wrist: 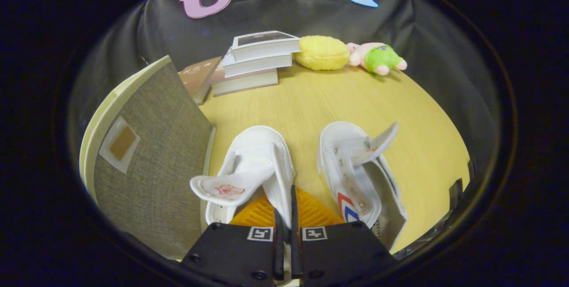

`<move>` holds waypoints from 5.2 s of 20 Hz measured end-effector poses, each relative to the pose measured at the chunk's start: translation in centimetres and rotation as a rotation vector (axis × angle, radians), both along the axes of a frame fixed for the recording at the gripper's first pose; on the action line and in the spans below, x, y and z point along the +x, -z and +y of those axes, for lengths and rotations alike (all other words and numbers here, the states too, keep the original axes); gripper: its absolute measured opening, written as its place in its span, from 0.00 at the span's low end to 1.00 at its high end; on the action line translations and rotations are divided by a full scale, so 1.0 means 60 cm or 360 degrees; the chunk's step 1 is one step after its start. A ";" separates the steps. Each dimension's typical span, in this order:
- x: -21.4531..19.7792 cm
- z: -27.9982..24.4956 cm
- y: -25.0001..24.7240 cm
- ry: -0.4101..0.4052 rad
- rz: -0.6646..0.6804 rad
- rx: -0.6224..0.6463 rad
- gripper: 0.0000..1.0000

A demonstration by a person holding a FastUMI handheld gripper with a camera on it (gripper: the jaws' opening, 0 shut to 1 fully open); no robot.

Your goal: Open the storage box then place both shoes into the box .Put the left shoe in first, then the right shoe, with the right side of both shoes facing outward in a uniform manner.

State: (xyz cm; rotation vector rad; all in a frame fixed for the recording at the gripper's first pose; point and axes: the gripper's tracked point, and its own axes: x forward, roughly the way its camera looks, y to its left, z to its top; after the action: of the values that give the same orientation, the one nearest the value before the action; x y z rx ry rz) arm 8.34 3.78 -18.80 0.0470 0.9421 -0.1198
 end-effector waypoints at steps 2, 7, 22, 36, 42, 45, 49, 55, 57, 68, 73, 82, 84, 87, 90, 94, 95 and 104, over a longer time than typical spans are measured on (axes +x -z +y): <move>0.004 0.000 -0.024 -0.0008 -0.0034 -0.0072 0.10; 0.017 0.008 -0.112 0.0020 -0.0094 -0.0126 0.10; 0.020 0.227 -0.359 -0.0070 -0.0305 0.0247 0.10; 0.058 0.343 -0.135 0.0204 0.0180 0.0227 0.10; 0.049 0.359 -0.092 0.0153 0.0353 0.0078 0.10; 0.035 0.381 -0.073 0.0089 0.0454 0.0125 0.13; 0.029 0.417 -0.071 0.0004 0.0472 0.0190 0.31; 0.029 0.404 -0.137 -0.0050 0.0309 0.0262 0.92; 0.032 0.384 -0.166 -0.0030 0.0228 0.0284 1.00; -0.003 0.064 -0.249 0.0162 0.0025 -0.0237 0.97; -0.039 -0.095 -0.204 0.0278 0.0174 -0.0423 0.97; -0.110 -0.216 -0.116 0.0302 0.0490 -0.0465 0.98; -0.116 -0.227 -0.108 0.0275 0.0526 -0.0481 0.97; -0.115 -0.240 -0.083 0.0194 0.0592 -0.0515 0.96; -0.096 -0.243 -0.061 0.0078 0.0649 -0.0551 0.95; -0.068 -0.248 -0.041 -0.0017 0.0657 -0.0542 0.88; -0.056 -0.247 -0.035 -0.0022 0.0642 -0.0517 0.85; -0.028 -0.223 0.002 -0.0022 0.0604 -0.0377 0.40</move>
State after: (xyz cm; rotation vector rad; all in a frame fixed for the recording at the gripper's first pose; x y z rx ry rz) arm 6.69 -9.60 -18.95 -0.2081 1.3003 -0.2322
